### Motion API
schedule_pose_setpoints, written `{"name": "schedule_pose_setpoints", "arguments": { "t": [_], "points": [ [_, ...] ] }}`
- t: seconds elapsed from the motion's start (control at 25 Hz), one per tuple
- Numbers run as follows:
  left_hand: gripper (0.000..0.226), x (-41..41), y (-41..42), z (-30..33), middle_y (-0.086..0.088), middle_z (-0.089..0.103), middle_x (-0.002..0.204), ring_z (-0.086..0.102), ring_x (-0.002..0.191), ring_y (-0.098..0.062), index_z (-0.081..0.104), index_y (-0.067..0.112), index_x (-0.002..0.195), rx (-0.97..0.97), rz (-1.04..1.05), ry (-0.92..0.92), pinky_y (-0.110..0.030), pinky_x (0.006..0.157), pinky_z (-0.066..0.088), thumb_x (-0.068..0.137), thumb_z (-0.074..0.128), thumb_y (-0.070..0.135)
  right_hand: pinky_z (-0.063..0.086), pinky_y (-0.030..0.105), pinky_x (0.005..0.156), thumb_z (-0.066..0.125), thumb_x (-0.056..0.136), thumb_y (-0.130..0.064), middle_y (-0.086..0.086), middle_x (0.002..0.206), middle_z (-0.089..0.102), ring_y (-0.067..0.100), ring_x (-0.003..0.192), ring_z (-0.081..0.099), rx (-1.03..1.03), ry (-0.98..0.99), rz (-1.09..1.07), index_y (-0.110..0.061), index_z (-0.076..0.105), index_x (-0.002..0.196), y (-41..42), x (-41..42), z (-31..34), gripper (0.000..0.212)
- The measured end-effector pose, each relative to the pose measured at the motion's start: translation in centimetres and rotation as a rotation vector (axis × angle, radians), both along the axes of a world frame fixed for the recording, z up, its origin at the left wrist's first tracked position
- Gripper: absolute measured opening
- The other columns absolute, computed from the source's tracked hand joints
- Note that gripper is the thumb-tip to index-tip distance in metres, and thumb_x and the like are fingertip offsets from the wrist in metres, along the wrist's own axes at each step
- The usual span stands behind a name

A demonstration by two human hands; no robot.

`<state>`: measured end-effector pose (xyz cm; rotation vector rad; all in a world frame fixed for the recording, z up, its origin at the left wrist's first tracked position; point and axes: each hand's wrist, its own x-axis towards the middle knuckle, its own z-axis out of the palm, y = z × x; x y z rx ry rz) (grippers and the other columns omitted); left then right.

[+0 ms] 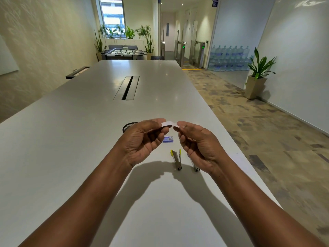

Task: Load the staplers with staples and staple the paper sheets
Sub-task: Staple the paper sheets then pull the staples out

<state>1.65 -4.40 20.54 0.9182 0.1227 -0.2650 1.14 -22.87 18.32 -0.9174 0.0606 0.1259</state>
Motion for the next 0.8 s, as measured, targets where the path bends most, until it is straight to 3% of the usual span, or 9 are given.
{"name": "schedule_pose_setpoints", "arguments": {
  "t": [0.2,0.56,0.8],
  "points": [
    [0.023,0.3,0.1,-0.5,-0.021,0.075,0.090,0.073,0.073,-0.021,0.073,-0.004,0.106,0.060,-0.013,-0.003,-0.023,0.065,0.060,0.087,0.060,-0.007,0.058,0.021,0.064,0.069,0.086,0.009,0.012,0.084,0.075,0.014,0.068,0.069,-0.014,-0.077,0.013,-0.004,0.080,0.097,-0.1,0.5,0.4,0.020],
    [0.022,0.9,-1.1,-1.1,-0.010,0.073,0.087,0.069,0.070,-0.018,0.073,0.006,0.099,0.291,0.098,-0.151,-0.022,0.061,0.056,0.079,0.076,-0.004,0.052,0.023,0.058,0.067,0.086,0.013,0.014,0.093,0.068,0.014,0.062,0.062,-0.205,-0.128,-0.022,-0.003,0.074,0.114,0.0,1.2,-1.0,0.033],
    [0.011,1.4,-2.0,-1.4,-0.008,0.074,0.073,0.067,0.059,-0.016,0.070,0.006,0.086,0.250,0.165,0.001,-0.024,0.052,0.053,0.079,0.077,0.002,0.049,0.022,0.054,0.068,0.084,0.013,0.011,0.087,0.069,0.012,0.059,0.060,-0.254,-0.130,-0.034,-0.005,0.077,0.110,-0.1,1.3,-1.4,0.033]
  ]
}}
